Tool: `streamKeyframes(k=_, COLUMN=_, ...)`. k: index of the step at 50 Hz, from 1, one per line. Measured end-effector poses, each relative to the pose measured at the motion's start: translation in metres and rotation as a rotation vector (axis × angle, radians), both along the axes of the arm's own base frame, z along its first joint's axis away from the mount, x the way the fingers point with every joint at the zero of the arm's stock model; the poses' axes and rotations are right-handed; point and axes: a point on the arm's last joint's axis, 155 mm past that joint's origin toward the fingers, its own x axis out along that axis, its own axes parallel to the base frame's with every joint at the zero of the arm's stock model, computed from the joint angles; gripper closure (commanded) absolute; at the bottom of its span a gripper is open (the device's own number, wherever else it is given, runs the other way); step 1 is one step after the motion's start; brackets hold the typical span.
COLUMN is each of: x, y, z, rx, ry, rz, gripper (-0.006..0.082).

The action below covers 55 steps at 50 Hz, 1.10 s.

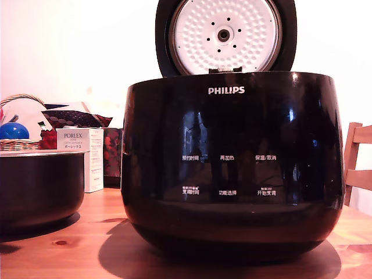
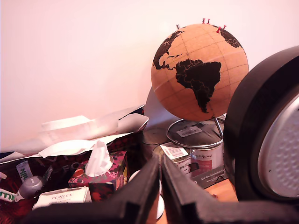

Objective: Pick up the metallic pot next to the rice cooker

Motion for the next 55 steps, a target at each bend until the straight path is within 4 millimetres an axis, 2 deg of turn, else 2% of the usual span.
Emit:
streamKeyframes(k=22, x=0.0, y=0.001, z=0.009, rx=-0.017, ry=-0.033, rz=0.004, gripper=0.0787)
streamKeyframes(k=29, x=0.006, y=0.017, z=0.008, rx=-0.013, ry=-0.028, rz=0.049, gripper=0.0788)
streamKeyframes(k=35, x=0.006, y=0.037, z=-0.001, rx=0.069, ry=-0.005, rz=0.071, gripper=0.0788)
streamKeyframes(k=38, x=0.0, y=0.042, z=-0.009, rx=0.136, ry=0.011, rz=0.055, gripper=0.0788)
streamKeyframes(k=43, x=-0.016, y=0.042, z=-0.032, rx=0.215, ry=0.093, rz=0.001, gripper=0.0788)
streamKeyframes(k=46, x=-0.026, y=0.041, z=-0.05, rx=0.266, ry=0.154, rz=-0.038, gripper=0.0788)
streamKeyframes(k=50, x=-0.041, y=0.043, z=-0.084, rx=0.328, ry=0.283, rz=-0.079, gripper=0.0788)
streamKeyframes(k=55, x=-0.064, y=0.042, z=-0.12, rx=0.479, ry=0.385, rz=-0.188, gripper=0.0788)
